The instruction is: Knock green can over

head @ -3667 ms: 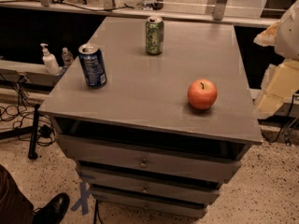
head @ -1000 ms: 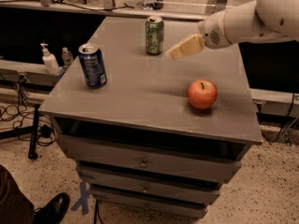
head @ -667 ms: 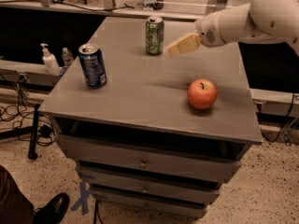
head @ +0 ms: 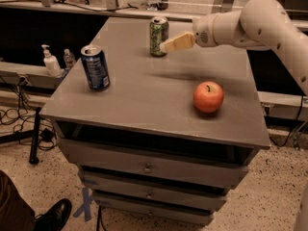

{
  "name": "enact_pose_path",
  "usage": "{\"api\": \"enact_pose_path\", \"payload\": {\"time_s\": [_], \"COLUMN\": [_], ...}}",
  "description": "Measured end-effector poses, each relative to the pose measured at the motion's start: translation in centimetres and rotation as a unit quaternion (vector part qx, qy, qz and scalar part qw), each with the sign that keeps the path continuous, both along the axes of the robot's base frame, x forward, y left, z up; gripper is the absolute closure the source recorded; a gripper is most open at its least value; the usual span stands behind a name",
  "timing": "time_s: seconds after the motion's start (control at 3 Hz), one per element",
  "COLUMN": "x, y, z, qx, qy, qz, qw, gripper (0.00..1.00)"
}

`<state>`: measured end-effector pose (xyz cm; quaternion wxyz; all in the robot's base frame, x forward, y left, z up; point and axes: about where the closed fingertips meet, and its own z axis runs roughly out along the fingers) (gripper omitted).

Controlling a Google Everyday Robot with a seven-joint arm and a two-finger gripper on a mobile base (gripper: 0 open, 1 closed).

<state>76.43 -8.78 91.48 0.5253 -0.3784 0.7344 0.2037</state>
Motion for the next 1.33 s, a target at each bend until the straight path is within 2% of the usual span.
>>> {"api": "enact_pose_path", "payload": {"time_s": [0.67, 1.0, 1.33], "x": [4.0, 5.0, 5.3], "y": [4.1, 5.6, 6.0], "z": [-1.4, -2.2, -2.4], "qx": [0.047, 0.053, 0.058], "qy": [-0.013, -0.015, -0.018], "qz": [0.004, 0.005, 0.001], "qw": [0.9988, 0.9985, 0.9982], "gripper": [0.0, 0.18, 0.41]}}
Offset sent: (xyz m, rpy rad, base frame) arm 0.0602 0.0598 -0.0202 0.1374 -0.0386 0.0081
